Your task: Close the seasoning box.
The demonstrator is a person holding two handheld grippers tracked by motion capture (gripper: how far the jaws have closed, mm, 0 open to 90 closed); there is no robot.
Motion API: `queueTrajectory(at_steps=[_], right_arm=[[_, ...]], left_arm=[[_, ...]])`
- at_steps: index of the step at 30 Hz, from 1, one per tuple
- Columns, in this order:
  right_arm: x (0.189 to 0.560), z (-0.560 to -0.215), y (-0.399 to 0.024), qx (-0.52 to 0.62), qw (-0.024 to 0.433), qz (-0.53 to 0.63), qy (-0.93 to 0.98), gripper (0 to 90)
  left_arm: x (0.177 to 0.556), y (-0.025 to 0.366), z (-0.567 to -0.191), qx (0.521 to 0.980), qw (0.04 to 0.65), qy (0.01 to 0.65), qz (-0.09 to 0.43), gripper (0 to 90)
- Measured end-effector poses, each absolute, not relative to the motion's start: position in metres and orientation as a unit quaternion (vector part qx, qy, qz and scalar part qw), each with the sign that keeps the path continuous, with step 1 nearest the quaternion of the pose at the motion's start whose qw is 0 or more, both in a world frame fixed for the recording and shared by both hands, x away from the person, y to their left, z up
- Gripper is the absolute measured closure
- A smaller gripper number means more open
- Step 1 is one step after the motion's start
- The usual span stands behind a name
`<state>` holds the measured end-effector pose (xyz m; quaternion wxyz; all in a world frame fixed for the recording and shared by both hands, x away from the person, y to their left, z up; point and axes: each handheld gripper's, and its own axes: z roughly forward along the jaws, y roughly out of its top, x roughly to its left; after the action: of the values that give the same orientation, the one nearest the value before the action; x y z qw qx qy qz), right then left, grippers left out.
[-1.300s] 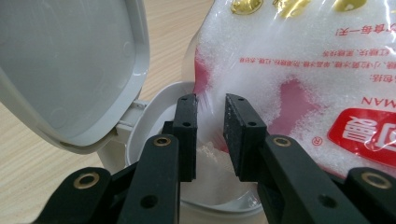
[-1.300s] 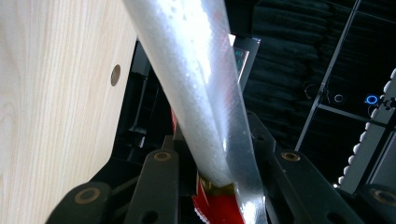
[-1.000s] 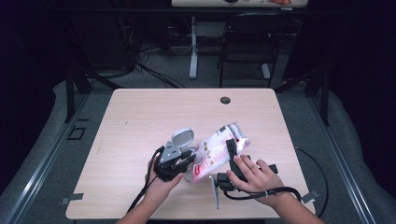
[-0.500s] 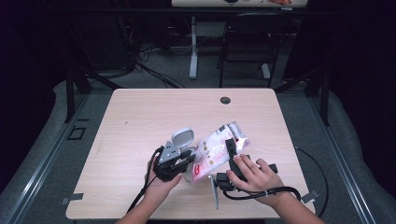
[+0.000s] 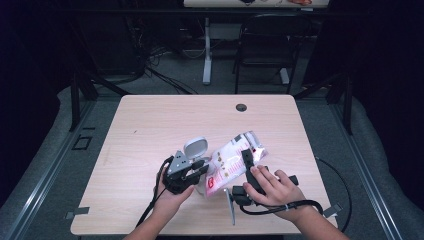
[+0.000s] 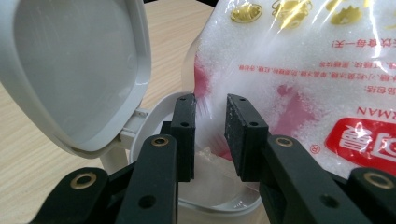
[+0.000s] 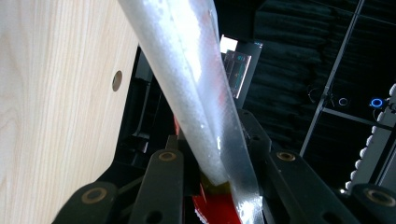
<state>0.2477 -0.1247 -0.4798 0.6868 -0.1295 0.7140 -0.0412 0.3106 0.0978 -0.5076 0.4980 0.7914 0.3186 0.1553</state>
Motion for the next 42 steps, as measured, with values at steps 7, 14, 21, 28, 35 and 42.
queueTrajectory(at_steps=[7,14,21,28,35,42], right_arm=[[0.247,-0.477,-0.123,-0.132,0.683,-0.043,0.717,75.4],[0.247,-0.474,-0.125,-0.126,0.678,-0.038,0.723,75.9],[0.245,-0.471,-0.126,-0.130,0.677,-0.038,0.723,76.3],[0.243,-0.469,-0.126,-0.130,0.675,-0.033,0.725,76.7],[0.240,-0.466,-0.126,-0.127,0.676,-0.031,0.726,76.8],[0.238,-0.464,-0.127,-0.128,0.677,-0.028,0.725,77.1]], left_arm=[[0.312,0.100,-0.504,0.790,0.500,0.320,0.154,73.5],[0.312,0.098,-0.505,0.791,0.500,0.316,0.153,73.3],[0.312,0.098,-0.504,0.791,0.502,0.316,0.150,73.1],[0.311,0.100,-0.503,0.791,0.500,0.319,0.153,73.7],[0.308,0.099,-0.502,0.789,0.505,0.316,0.153,73.9],[0.305,0.099,-0.501,0.791,0.503,0.313,0.154,73.9]])
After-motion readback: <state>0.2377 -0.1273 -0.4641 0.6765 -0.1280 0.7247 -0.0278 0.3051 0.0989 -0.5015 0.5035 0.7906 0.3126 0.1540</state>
